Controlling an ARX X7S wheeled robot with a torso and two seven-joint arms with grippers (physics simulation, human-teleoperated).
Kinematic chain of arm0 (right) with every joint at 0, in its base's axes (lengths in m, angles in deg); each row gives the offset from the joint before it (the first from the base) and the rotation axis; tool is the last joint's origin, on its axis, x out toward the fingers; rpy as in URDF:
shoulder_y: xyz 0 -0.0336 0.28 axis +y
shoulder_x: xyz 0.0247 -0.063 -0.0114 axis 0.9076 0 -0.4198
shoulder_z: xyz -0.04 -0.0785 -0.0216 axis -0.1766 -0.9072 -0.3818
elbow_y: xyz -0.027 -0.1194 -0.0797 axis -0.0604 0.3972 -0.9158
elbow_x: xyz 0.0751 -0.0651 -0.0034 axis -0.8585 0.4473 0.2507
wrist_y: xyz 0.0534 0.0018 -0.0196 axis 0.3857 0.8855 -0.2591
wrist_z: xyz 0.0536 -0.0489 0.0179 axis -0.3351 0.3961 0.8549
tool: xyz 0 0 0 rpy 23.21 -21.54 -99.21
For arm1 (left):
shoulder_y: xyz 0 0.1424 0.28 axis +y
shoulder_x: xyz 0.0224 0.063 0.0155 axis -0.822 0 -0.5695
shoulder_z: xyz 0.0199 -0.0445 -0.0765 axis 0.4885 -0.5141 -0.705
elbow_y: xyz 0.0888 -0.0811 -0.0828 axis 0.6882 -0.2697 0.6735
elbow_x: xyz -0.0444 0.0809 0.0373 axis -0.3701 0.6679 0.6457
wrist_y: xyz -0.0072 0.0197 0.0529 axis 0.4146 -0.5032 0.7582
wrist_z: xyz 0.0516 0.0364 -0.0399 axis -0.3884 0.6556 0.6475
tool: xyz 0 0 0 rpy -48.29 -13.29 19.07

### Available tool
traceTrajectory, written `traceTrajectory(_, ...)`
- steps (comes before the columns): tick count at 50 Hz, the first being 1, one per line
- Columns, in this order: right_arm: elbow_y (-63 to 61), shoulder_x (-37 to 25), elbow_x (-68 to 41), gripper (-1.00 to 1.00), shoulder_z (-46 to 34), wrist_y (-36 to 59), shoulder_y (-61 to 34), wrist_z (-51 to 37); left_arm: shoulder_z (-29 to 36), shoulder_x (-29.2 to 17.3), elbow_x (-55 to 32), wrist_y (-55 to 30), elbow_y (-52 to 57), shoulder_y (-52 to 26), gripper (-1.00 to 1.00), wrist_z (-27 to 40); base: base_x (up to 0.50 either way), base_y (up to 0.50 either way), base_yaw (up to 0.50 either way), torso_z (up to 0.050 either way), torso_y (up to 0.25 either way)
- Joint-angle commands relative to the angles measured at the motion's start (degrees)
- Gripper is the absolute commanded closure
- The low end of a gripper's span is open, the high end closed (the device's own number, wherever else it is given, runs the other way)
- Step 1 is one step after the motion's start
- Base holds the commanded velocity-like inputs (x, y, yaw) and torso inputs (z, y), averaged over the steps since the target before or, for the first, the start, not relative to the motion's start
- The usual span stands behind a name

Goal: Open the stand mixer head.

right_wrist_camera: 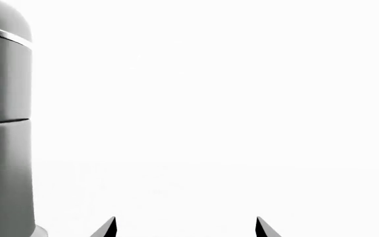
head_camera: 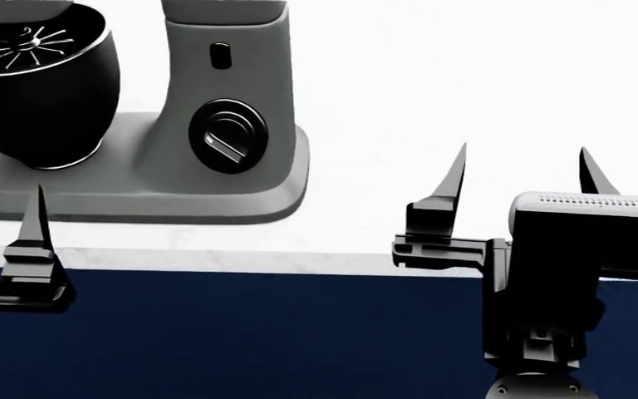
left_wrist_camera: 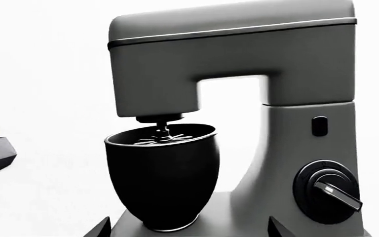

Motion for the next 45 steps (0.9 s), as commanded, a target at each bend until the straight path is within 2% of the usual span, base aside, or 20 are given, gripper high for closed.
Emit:
traceTrajectory(1,-0.15,-0.34,0.12,-1.00,-0.50,0.28,-0.64,-0.85,-0.46,-0.30,-0.52,-0.55,1.02,0.05,-1.00,0.49,0.00,0.50,0.00,0.000,0.000)
traceTrajectory(35,-0.10,-1.35,-0.29,-1.00,-1.62,-0.36,-0.35,-2.21,-0.35,-0.64,-1.46,-0.06,0.93,-0.03,-1.00,1.66,0.00,0.50,0.00,0.000,0.000)
traceTrajectory(40,0.20,-1.23,-1.02,-1.00,-1.31,0.25,-0.87,-2.24,0.00,-0.59,-1.42,0.48,0.25,-0.32,-1.00,1.72,0.50,0.00,0.00,0.000,0.000)
traceTrajectory(45,0.08,-1.08,-1.49,-1.00,-0.73,0.66,-1.07,-2.73,0.07,-0.65,-1.57,0.55,0.34,-0.24,-1.00,1.87,0.02,0.00,0.00,0.000,0.000)
